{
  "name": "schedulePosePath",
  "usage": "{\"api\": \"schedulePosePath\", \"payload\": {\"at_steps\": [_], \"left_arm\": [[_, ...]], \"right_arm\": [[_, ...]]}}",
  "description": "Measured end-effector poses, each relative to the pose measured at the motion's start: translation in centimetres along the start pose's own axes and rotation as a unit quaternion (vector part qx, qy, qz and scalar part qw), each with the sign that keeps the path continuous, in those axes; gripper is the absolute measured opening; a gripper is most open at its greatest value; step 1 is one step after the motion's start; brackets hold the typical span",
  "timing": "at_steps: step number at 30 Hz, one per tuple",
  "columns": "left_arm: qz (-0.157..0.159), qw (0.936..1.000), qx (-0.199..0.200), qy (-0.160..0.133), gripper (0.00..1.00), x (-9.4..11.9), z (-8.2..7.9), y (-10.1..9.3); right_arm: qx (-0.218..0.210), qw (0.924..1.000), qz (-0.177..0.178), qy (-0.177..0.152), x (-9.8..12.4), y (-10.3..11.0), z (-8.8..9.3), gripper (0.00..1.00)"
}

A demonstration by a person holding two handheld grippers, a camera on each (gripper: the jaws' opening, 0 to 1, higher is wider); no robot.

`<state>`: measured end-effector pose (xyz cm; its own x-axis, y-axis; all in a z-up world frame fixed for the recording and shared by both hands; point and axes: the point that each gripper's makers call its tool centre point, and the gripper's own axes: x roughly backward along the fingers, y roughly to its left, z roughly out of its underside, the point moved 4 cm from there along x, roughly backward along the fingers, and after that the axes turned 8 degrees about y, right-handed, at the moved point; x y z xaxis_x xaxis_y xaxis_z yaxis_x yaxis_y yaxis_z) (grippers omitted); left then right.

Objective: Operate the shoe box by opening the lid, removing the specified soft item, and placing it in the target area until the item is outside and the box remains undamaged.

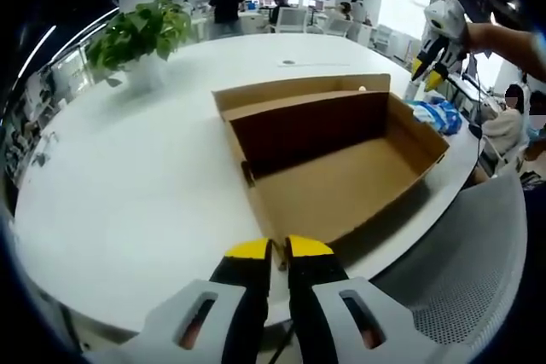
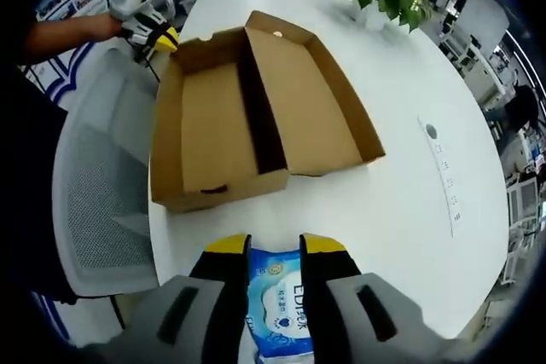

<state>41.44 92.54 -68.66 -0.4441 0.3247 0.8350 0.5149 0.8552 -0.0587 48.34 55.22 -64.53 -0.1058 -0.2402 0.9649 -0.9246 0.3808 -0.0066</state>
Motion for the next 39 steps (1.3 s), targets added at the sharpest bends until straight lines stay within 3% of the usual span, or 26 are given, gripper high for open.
{"api": "schedulePosePath", "payload": {"at_steps": [9,16,22,25,27,30,34,39], "left_arm": [[0.002,1.0,-0.001,0.003,0.03,0.0,-0.1,0.0],[0.004,1.0,-0.002,0.005,0.03,0.1,-0.1,-0.1],[0.007,1.0,-0.001,0.004,0.04,0.0,-0.2,-0.1],[0.008,1.0,0.002,0.002,0.04,0.0,-0.2,0.0],[0.007,1.0,0.0,0.002,0.03,0.0,-0.2,-0.1],[0.006,1.0,0.001,0.002,0.03,0.0,-0.2,0.0],[0.006,1.0,0.003,0.002,0.03,0.0,-0.2,0.0],[0.007,1.0,0.004,0.001,0.03,-0.1,-0.1,0.1]], "right_arm": [[-0.043,0.9987,0.007,-0.024,-1.1,0.8,-0.5,0.19],[-0.098,0.9928,0.036,-0.058,-2.3,1.6,-1.6,0.16],[-0.167,0.9797,0.067,-0.089,-2.9,1.3,-2.3,0.13],[-0.233,0.9627,0.078,-0.112,-2.8,0.2,-2.4,0.14],[-0.255,0.955,0.083,-0.127,-2.6,-0.4,-2.6,0.14],[-0.261,0.9522,0.094,-0.128,-2.6,-0.9,-2.6,0.13],[-0.32,0.9314,0.084,-0.151,-2.7,-1.9,-2.9,0.13],[-0.326,0.9287,0.082,-0.156,-2.7,-2.7,-3.6,0.13]]}}
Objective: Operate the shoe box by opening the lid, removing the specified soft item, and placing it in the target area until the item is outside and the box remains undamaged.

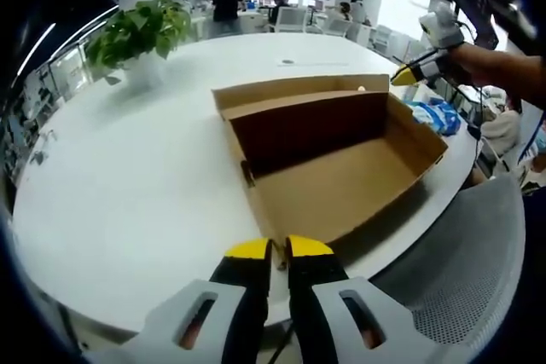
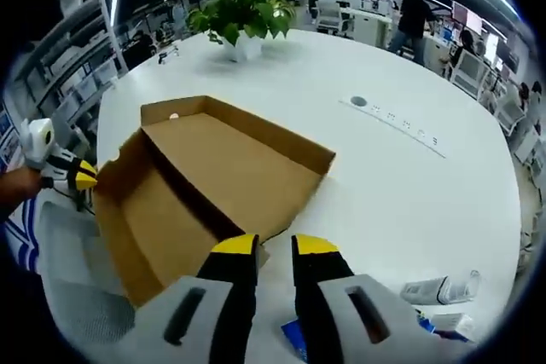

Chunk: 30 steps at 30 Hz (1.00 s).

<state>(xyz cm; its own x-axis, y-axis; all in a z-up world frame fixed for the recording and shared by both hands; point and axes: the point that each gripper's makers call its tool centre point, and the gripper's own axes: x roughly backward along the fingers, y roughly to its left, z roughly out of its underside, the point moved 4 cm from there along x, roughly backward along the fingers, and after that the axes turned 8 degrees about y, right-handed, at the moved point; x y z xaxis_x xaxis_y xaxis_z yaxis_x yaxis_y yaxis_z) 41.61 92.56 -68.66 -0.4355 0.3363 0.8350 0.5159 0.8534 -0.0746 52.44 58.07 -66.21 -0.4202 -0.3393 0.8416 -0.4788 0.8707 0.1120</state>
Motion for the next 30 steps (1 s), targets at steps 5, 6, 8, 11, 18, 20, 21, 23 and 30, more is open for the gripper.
{"api": "schedulePosePath", "payload": {"at_steps": [5,6,8,11,18,20,21,23,30], "left_arm": [[-0.001,1.0,0.0,-0.001,0.03,0.0,0.0,0.0],[-0.001,1.0,0.001,-0.002,0.03,0.0,0.0,0.0],[-0.001,1.0,0.002,-0.003,0.03,0.0,0.1,0.0],[-0.001,1.0,0.001,-0.004,0.03,0.0,0.1,0.1],[-0.001,1.0,0.005,-0.006,0.03,-0.1,0.1,0.1],[-0.001,1.0,0.006,-0.006,0.03,-0.1,0.1,0.1],[-0.001,1.0,0.006,-0.007,0.03,-0.1,0.1,0.0],[-0.001,1.0,0.006,-0.007,0.03,-0.1,0.1,0.0],[-0.001,1.0,0.005,-0.008,0.03,-0.1,0.1,0.0]], "right_arm": [[-0.009,1.0,0.0,0.003,-0.5,-0.6,-1.0,0.13],[-0.009,0.9999,0.001,0.008,-0.7,-0.7,-0.9,0.13],[-0.006,0.9999,0.002,0.011,-1.0,-0.8,-1.0,0.13],[-0.013,0.9997,0.001,0.018,-1.6,-1.3,-1.0,0.13],[-0.026,0.9992,-0.007,0.03,-2.6,-1.7,-1.0,0.14],[-0.028,0.999,-0.009,0.033,-2.8,-1.7,-1.1,0.14],[-0.027,0.999,-0.01,0.034,-2.9,-1.6,-1.2,0.14],[-0.03,0.9988,-0.011,0.037,-3.3,-1.8,-1.4,0.14],[-0.061,0.9967,-0.022,0.05,-4.0,-2.0,-1.9,0.11]]}}
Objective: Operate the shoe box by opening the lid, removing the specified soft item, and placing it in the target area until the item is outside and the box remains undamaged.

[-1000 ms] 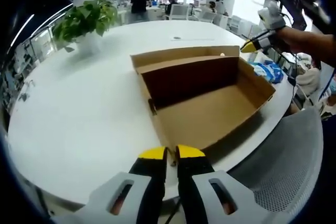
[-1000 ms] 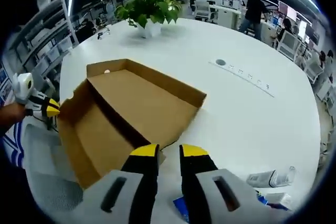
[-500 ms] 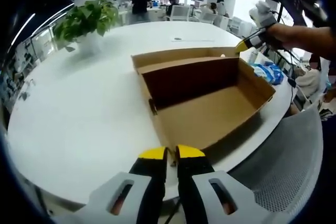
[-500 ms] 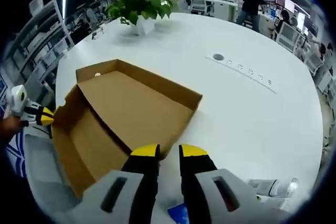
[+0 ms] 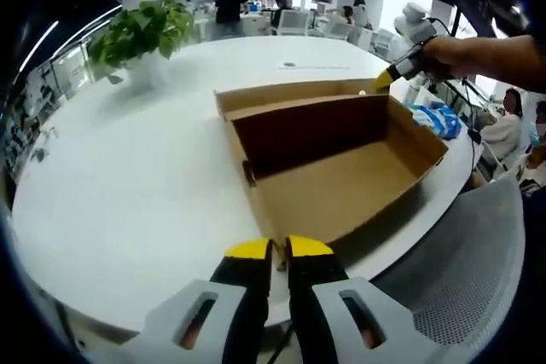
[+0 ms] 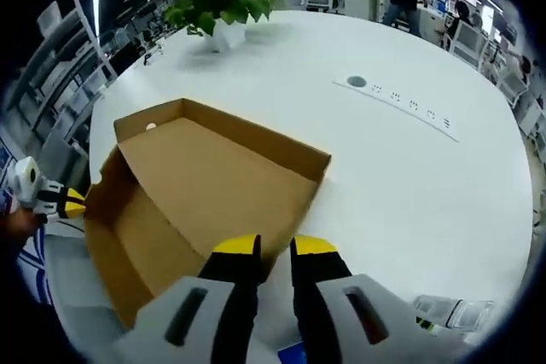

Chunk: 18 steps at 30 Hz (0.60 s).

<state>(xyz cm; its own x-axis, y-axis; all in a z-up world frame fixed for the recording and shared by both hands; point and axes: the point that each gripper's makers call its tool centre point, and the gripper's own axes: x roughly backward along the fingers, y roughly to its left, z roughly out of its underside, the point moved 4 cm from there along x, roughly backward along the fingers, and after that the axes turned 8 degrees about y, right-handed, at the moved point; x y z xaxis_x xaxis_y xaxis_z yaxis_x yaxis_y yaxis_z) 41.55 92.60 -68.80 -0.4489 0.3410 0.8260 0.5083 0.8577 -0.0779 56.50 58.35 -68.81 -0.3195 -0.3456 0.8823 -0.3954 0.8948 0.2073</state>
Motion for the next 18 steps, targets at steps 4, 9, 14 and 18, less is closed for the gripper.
{"api": "schedulePosePath", "payload": {"at_steps": [4,9,14,18], "left_arm": [[-0.001,1.0,0.001,-0.001,0.03,0.0,0.0,0.0],[0.0,1.0,0.002,-0.003,0.03,0.0,0.0,-0.1],[0.002,1.0,0.004,-0.007,0.03,0.1,0.1,0.0],[0.004,1.0,0.003,-0.008,0.03,0.1,0.1,-0.1]], "right_arm": [[-0.021,0.9997,-0.002,0.009,-0.5,-0.6,-0.3,0.11],[-0.035,0.9993,-0.001,0.016,-1.3,-1.0,-0.9,0.11],[-0.031,0.9991,0.006,0.027,-2.1,-1.2,-1.4,0.11],[-0.037,0.9988,0.008,0.03,-2.4,-1.6,-1.7,0.1]]}}
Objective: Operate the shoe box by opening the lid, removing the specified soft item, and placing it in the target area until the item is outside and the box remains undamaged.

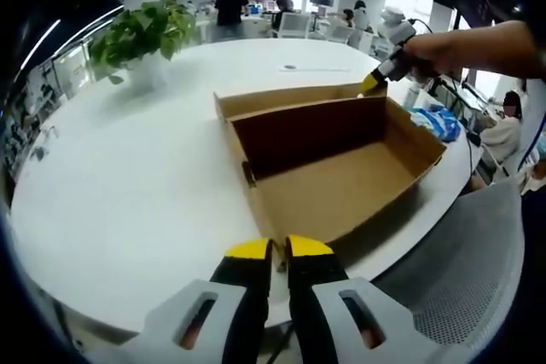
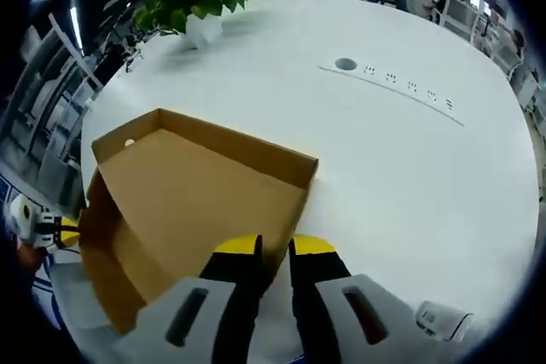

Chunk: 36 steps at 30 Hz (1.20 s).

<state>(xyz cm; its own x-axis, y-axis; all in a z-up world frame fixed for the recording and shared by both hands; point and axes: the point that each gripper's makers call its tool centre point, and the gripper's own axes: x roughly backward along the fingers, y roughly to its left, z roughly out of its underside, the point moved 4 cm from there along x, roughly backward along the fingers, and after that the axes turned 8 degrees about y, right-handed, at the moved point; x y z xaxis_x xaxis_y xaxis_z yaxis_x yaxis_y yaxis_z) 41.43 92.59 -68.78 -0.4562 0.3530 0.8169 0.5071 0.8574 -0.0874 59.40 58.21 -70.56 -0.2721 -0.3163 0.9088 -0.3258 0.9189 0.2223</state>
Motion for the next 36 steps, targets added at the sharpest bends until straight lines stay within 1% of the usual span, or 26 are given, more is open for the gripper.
{"api": "schedulePosePath", "payload": {"at_steps": [2,6,12,17,24,27,31,33,34,35,36], "left_arm": [[0.0,1.0,-0.002,0.0,0.03,0.0,0.0,0.0],[-0.001,1.0,0.0,-0.001,0.03,0.0,0.0,0.0],[0.001,1.0,0.001,-0.004,0.03,0.0,0.0,0.1],[0.001,1.0,-0.001,-0.006,0.03,0.1,0.1,0.1],[0.001,1.0,0.0,-0.005,0.03,0.1,0.1,0.1],[0.0,1.0,0.005,-0.003,0.03,0.0,0.0,0.1],[-0.003,1.0,0.006,0.005,0.02,0.0,0.0,0.1],[-0.004,0.9999,0.006,0.007,0.02,-0.1,-0.1,0.1],[-0.005,0.9999,0.007,0.009,0.02,-0.1,-0.1,0.0],[-0.006,0.9999,0.008,0.011,0.02,-0.1,-0.1,0.0],[-0.007,0.9999,0.008,0.012,0.02,-0.1,-0.1,0.0]], "right_arm": [[-0.003,1.0,0.002,0.006,-0.1,-0.2,0.0,0.11],[-0.023,0.9996,0.001,0.015,-0.2,-0.6,-0.3,0.12],[-0.024,0.9993,0.002,0.028,-0.9,-0.7,-0.8,0.1],[-0.032,0.9985,0.003,0.044,-1.4,-1.0,-0.8,0.11],[-0.046,0.9974,-0.004,0.056,-1.7,-1.0,-0.8,0.04],[-0.059,0.9968,-0.007,0.053,-1.6,-1.1,-1.0,0.02],[-0.054,0.9976,-0.008,0.043,-1.1,-0.8,-1.1,0.01],[-0.049,0.9982,-0.007,0.034,-1.0,-1.0,-1.4,0.01],[-0.047,0.9986,-0.007,0.024,-0.7,-0.9,-1.5,0.01],[-0.048,0.9986,-0.006,0.021,-0.5,-0.8,-1.5,0.01],[-0.046,0.9989,-0.007,0.01,-0.4,-0.9,-1.8,0.01]]}}
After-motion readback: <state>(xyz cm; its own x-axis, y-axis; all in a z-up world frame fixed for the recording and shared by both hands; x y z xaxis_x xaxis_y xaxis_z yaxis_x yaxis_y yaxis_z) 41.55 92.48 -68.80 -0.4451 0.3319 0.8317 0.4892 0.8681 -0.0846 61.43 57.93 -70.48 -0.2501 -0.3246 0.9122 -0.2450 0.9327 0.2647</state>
